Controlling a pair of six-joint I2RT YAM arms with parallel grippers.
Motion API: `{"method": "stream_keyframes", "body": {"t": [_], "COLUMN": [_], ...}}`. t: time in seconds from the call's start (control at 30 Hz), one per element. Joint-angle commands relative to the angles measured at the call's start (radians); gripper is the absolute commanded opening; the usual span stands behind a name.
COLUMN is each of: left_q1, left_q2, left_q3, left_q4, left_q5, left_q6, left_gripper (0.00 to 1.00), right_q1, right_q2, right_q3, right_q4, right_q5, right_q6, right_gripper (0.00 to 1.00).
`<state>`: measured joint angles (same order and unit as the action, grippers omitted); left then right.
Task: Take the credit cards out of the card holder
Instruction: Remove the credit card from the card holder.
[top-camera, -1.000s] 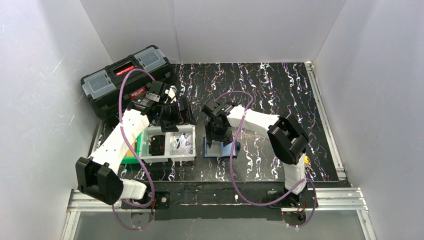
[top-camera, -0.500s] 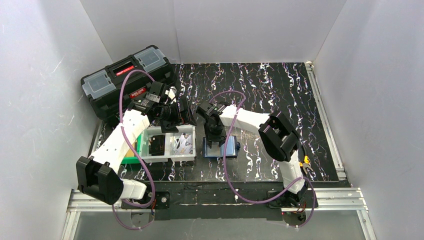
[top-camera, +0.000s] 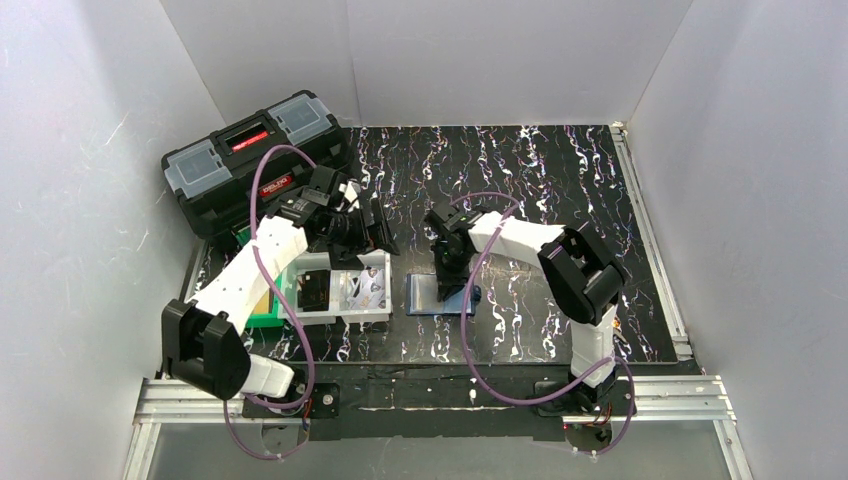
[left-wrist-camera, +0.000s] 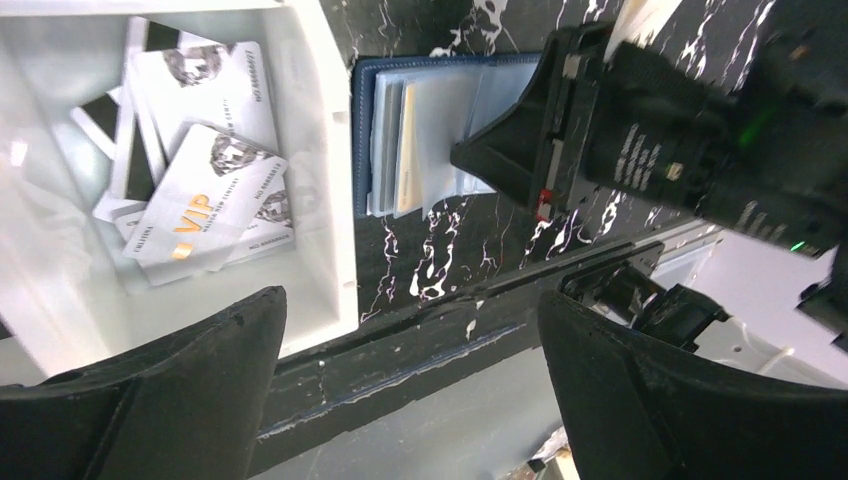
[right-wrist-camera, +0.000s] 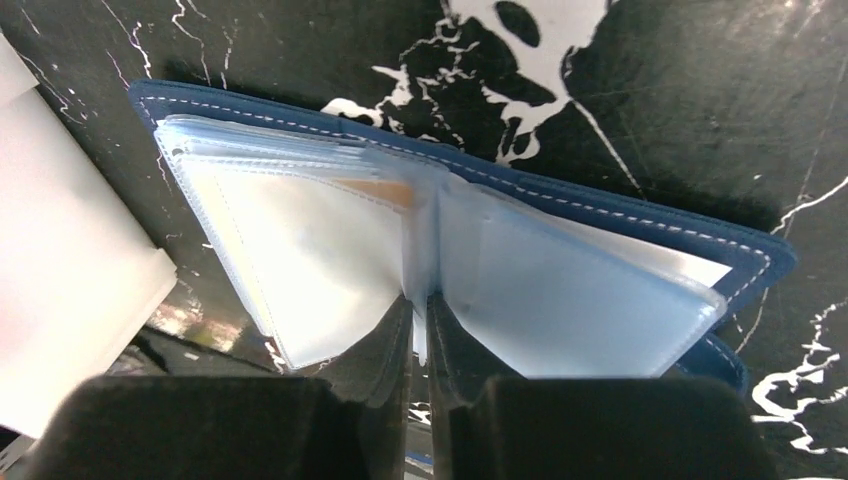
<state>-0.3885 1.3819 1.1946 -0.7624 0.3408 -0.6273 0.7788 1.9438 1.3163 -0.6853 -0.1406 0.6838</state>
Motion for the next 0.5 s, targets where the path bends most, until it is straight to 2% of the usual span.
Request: {"method": "stream_keyframes", "body": {"t": [0.0,0.17,0.47], "left_q1": [-0.065,-0.147,-0.232], "left_q2": [0.037,0.111,0.28], "left_q3": [0.003,0.03,0.079], "left_q4": [0.002,0.019,0.053], "left_q5": [0.0,-0.018,-0.05], "left_q6": [-0.023,-0.053,-0.074], "left_gripper": [0.95,0.82,0.45], "right_q1": [-0.054,-0.102,-0.145], "right_q2": [0.016,0.008,-0.002], "right_q3": [-0.102,-0.138,-0.172], "right_q4": [0.064,0.102,0.122], "right_q5": [-0.068,-0.131,-0.168], "right_q6": [-0.035,-0.048,-0.073], "right_gripper": [0.14,0.1,0.06]}}
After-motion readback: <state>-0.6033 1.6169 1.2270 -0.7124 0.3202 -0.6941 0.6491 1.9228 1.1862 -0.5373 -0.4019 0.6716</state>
